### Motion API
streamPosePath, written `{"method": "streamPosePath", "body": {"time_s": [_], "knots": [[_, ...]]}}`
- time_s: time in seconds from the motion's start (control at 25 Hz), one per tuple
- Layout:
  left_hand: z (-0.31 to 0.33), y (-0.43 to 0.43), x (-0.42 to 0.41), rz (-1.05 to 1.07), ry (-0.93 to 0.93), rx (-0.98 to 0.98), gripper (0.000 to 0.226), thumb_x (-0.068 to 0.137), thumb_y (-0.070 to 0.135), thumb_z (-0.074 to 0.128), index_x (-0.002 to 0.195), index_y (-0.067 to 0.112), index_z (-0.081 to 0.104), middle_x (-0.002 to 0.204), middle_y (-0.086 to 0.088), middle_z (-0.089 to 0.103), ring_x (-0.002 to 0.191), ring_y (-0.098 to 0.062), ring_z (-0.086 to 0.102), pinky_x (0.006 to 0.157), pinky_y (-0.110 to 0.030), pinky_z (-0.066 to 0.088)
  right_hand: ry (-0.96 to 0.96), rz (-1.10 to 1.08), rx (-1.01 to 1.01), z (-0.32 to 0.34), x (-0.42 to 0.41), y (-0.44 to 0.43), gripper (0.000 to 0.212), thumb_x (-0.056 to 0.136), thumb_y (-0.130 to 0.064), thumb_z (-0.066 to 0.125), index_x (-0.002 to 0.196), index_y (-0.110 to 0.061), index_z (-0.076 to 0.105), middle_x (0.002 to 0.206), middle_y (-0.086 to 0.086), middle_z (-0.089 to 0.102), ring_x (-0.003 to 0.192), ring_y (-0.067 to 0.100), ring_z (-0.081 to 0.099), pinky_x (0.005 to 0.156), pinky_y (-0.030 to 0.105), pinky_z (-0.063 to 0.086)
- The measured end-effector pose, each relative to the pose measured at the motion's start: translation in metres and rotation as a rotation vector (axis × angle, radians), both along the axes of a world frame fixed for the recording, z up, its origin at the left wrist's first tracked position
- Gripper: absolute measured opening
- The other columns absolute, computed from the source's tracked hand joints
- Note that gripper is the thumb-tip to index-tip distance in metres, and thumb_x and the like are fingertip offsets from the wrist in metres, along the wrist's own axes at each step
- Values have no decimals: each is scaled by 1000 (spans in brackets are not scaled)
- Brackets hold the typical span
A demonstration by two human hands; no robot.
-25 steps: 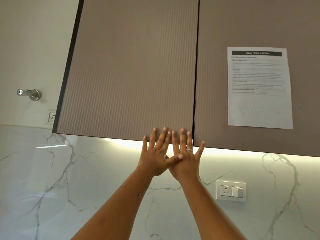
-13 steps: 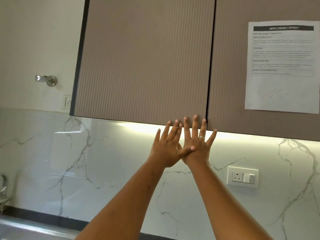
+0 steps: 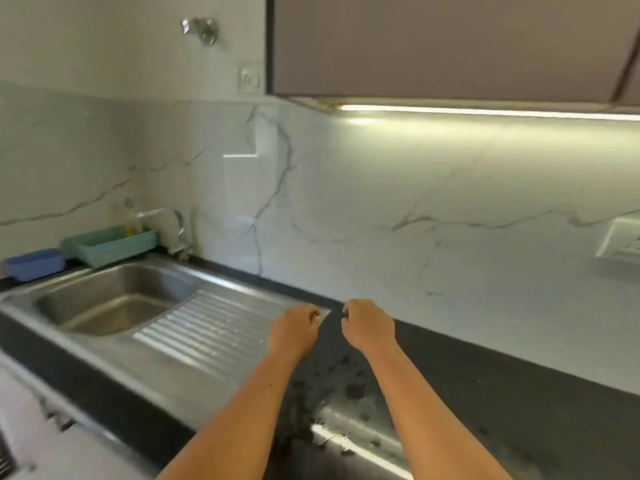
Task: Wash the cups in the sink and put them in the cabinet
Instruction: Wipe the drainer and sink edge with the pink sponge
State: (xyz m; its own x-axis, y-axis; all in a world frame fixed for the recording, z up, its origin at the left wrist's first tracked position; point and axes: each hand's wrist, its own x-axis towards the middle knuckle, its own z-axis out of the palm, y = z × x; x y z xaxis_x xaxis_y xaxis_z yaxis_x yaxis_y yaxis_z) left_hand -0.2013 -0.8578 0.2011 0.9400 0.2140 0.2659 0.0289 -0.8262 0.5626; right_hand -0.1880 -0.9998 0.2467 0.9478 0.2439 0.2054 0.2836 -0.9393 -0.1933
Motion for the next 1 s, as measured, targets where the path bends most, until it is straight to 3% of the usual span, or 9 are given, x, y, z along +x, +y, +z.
{"method": "streamPosePath", "body": {"time_s": [0.08, 0.2, 0.4, 0.68, 1.0], "knots": [[-32, 59, -28, 127, 54, -2, 27, 96, 29, 45, 115, 27, 64, 117, 1, 67, 107, -20, 61, 91, -31, 46, 81, 72, -51, -34, -6, 49, 31, 92, -14, 45, 121, -13, 56, 117, 8, 61, 108, 28, 57, 86, 37, 46], [-60, 152, -65, 286, 100, 92, 40, 94, 31, 49, 134, 27, 50, 136, 4, 55, 130, -17, 44, 111, -39, 30, 119, 195, -100, -70, -13, 139, 35, 93, -18, 44, 126, -19, 53, 126, 5, 57, 116, 27, 53, 92, 38, 43], [-87, 305, -118, 444, 202, 132, 57, 93, 36, 50, 146, 27, 30, 156, 3, 23, 146, -19, 9, 118, -53, 11, 220, 347, -93, -114, -41, 311, 55, 95, -38, 46, 145, -28, 28, 154, 2, 25, 138, 26, 28, 106, 48, 28], [-91, 518, -163, 596, 295, 77, 59, 94, 39, 51, 147, 26, 29, 156, -2, 20, 146, -23, 8, 115, -52, 17, 358, 471, -60, -135, -74, 549, 57, 97, -47, 34, 150, -36, 13, 160, -2, 7, 146, 24, 6, 113, 56, 8], [-99, 655, -110, 556, 310, 25, 58, 91, 37, 54, 145, 28, 32, 156, -3, 18, 146, -25, 8, 116, -49, 20, 457, 428, -4, -141, -18, 695, 56, 96, -48, 35, 148, -40, 16, 159, -4, 8, 146, 23, 6, 112, 57, 11]]}}
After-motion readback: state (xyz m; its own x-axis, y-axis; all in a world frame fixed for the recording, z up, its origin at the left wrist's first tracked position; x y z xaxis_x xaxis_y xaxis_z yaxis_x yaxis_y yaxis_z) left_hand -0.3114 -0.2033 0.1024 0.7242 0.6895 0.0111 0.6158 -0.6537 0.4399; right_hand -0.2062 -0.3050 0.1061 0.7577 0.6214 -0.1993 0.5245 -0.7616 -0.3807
